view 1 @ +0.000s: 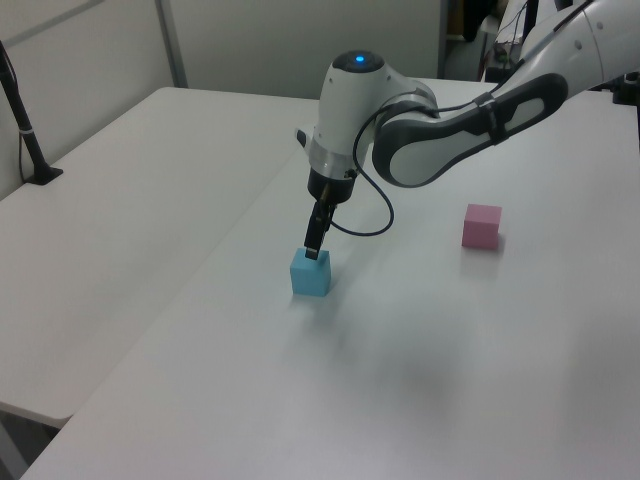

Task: Put blue cube on pink cube
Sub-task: 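Close the gripper on the light-blue cube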

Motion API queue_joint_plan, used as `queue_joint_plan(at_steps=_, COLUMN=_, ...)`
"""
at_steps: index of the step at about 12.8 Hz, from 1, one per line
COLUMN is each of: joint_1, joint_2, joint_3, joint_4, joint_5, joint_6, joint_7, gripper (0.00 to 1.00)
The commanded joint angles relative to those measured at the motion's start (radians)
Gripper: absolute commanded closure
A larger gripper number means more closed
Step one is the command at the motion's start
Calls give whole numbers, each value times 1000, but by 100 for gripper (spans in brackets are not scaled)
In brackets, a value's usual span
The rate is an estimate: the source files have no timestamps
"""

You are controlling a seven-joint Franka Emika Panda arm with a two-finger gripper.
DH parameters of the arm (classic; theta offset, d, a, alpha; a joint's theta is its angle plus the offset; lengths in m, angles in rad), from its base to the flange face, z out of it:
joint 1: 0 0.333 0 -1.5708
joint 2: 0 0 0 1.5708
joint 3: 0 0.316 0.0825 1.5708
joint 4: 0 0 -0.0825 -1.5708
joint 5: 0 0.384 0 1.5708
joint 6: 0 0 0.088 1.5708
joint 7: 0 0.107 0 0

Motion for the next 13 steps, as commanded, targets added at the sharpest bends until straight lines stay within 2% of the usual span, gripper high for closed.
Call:
queue_joint_plan(at_steps=1, joint_1=15, joint_2=7, joint_3=-4, joint_4=-15, joint_5=-15, joint_6=-4, joint_7=38, gripper=0)
queue_joint_plan(at_steps=8, joint_1=42, joint_2=64, joint_3=-5, joint_4=-4, joint_5=-20, joint_6=42, joint_7=87, gripper=0)
queue_joint_plan(at_steps=9, joint_1=42, joint_2=67, joint_3=-5, joint_4=-4, joint_5=-23, joint_6=46, joint_7=87, gripper=6)
queue_joint_plan(at_steps=11, joint_1=42, joint_2=72, joint_3=-5, joint_4=-4, joint_5=-34, joint_6=57, joint_7=89, gripper=45)
queue_joint_plan(at_steps=12, joint_1=42, joint_2=72, joint_3=-5, joint_4=-6, joint_5=-37, joint_6=57, joint_7=89, gripper=62)
queue_joint_plan(at_steps=13, joint_1=41, joint_2=73, joint_3=-5, joint_4=-6, joint_5=-40, joint_6=57, joint_7=87, gripper=73)
